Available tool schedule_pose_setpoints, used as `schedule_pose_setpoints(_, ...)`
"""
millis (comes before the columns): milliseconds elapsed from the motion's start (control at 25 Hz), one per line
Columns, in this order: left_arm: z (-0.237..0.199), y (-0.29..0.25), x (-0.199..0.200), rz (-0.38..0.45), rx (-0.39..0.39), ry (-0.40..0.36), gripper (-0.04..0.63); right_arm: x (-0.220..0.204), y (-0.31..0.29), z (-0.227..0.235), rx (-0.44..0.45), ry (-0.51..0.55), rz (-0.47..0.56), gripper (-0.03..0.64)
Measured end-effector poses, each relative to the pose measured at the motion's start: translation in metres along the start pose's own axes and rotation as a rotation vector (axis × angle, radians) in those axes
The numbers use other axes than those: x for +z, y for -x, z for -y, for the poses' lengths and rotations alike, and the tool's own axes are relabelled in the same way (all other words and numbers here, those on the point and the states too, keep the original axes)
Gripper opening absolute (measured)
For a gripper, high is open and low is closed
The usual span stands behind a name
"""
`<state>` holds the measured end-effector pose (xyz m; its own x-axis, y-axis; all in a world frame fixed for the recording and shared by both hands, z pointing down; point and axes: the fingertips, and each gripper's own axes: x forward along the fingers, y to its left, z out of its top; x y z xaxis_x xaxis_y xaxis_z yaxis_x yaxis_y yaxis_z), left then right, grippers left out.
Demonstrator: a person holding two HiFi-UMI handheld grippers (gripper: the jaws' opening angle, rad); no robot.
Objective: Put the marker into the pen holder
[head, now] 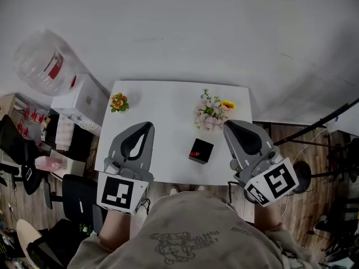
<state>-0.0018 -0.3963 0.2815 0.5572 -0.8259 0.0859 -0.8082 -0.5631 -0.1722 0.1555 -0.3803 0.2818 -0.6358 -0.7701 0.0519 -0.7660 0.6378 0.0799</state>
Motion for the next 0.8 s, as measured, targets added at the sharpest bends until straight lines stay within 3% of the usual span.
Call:
schedule_pose_setpoints(160, 0.002, 0.004, -0.010, -0.009, -0.006, 0.007, 0.000, -0.015, 0.005, 0.002, -0.020, 0.004, -0.042, 0.029)
schedule_pose_setpoints(360, 0.008, -0.003, -0.062, -0.129, -0.005, -0.016, 0.000, -0.048, 0.003, -0.006, -0.044, 0.073, -0.146, 0.029)
schedule_pose_setpoints(480, 0.015, -0.004, -0.083, -0.177, -0.027, -0.006, 0.000, -0.067, -0.001, -0.013, -0.030, 0.063, -0.201, 0.029)
schedule_pose_setpoints(800, 0.009, -0.005, -0.082, -0.164, -0.020, 0.010, 0.000, -0.074, 0.000, -0.015, -0.035, 0.043, -0.216, 0.028)
